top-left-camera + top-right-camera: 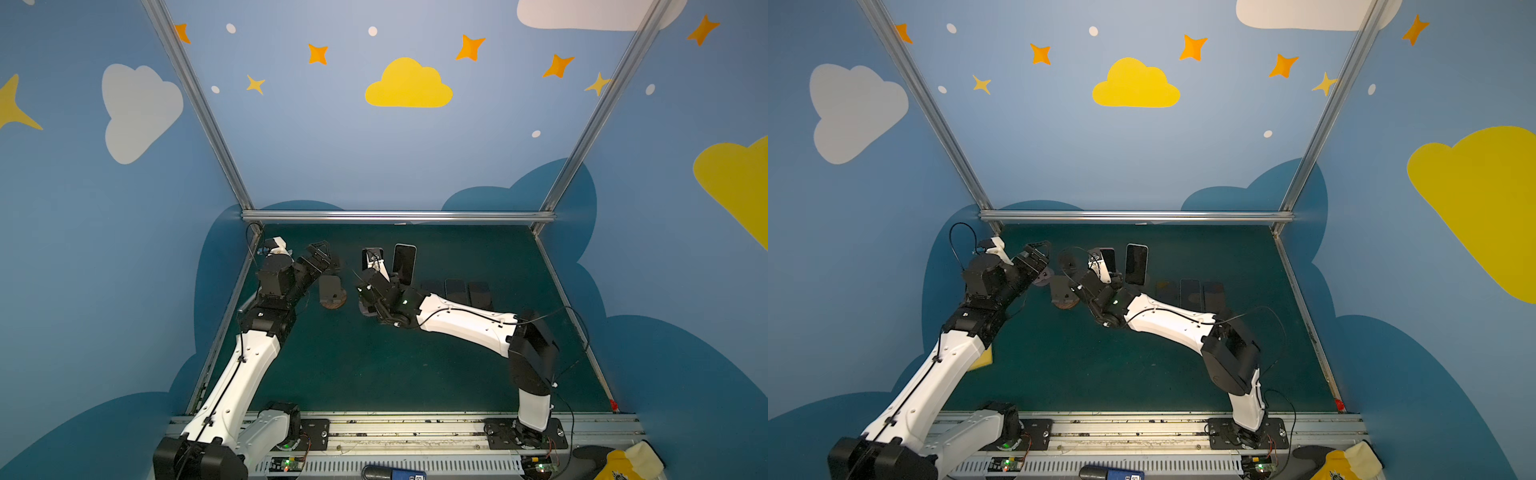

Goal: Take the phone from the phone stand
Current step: 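Lift the teal-edged phone off its stand with the right gripper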

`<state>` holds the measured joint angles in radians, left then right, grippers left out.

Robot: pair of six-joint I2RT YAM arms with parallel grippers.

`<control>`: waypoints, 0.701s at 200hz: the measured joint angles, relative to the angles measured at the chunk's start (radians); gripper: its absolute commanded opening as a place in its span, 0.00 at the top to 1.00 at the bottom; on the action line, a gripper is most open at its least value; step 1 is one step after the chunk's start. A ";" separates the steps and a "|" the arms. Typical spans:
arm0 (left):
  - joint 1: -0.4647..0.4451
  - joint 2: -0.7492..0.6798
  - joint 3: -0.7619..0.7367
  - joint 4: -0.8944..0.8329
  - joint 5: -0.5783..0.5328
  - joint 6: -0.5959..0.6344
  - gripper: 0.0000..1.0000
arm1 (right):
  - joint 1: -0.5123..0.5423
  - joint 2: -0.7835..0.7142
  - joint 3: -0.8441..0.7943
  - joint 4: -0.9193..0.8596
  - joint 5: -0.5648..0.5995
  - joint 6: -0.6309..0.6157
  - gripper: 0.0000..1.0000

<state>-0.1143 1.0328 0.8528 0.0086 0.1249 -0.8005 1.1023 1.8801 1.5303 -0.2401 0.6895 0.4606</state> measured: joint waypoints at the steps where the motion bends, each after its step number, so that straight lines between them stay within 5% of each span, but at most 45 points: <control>1: 0.000 0.000 0.000 0.000 0.000 0.000 0.00 | 0.000 -0.002 -0.002 0.000 0.000 0.000 0.38; 140: -0.065 -0.006 0.000 -0.006 -0.006 0.028 0.00 | -0.035 -0.460 -0.461 -0.012 0.089 -0.047 0.39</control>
<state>-0.1795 1.0264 0.8532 0.0029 0.1188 -0.7723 1.0668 1.4204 1.0691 -0.2523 0.7784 0.4141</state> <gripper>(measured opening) 0.996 0.735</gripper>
